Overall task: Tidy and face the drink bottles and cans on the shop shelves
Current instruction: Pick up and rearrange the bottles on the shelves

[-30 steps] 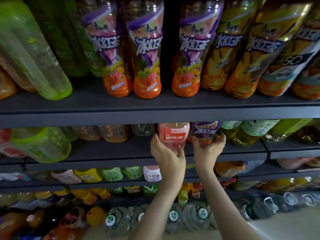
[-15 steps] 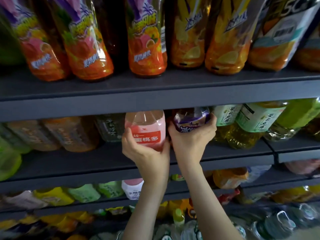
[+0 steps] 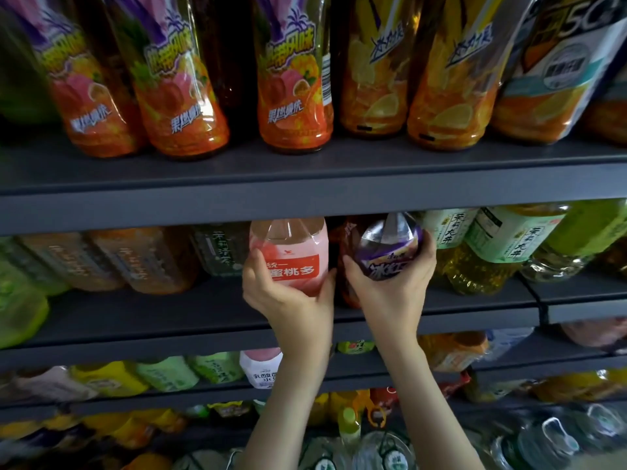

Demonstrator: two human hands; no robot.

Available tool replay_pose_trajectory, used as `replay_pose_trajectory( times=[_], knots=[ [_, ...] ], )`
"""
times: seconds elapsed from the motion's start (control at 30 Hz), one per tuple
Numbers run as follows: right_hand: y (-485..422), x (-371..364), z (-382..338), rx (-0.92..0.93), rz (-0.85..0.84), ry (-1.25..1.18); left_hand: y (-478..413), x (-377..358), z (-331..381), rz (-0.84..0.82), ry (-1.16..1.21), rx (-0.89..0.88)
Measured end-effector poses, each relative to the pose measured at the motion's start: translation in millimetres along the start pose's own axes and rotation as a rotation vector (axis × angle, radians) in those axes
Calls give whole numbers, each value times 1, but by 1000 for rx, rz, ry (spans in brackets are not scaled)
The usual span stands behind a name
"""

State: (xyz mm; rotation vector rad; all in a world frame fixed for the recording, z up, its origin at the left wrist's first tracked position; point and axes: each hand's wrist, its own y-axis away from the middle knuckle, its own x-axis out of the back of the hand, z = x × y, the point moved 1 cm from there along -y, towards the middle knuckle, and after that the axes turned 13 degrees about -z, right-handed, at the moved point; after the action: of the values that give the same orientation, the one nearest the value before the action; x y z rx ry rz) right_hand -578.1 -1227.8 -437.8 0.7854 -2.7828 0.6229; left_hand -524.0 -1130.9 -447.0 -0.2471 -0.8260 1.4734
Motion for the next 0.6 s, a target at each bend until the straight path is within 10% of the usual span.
replay_pose_trajectory(
  times=[0.43, 0.6],
  knots=[
    [8, -6, -11, 10, 67, -34, 16, 17, 7, -134, -88, 67],
    [31, 11, -1, 35, 112, -253, 41, 21, 14, -194, -3, -183]
  ],
)
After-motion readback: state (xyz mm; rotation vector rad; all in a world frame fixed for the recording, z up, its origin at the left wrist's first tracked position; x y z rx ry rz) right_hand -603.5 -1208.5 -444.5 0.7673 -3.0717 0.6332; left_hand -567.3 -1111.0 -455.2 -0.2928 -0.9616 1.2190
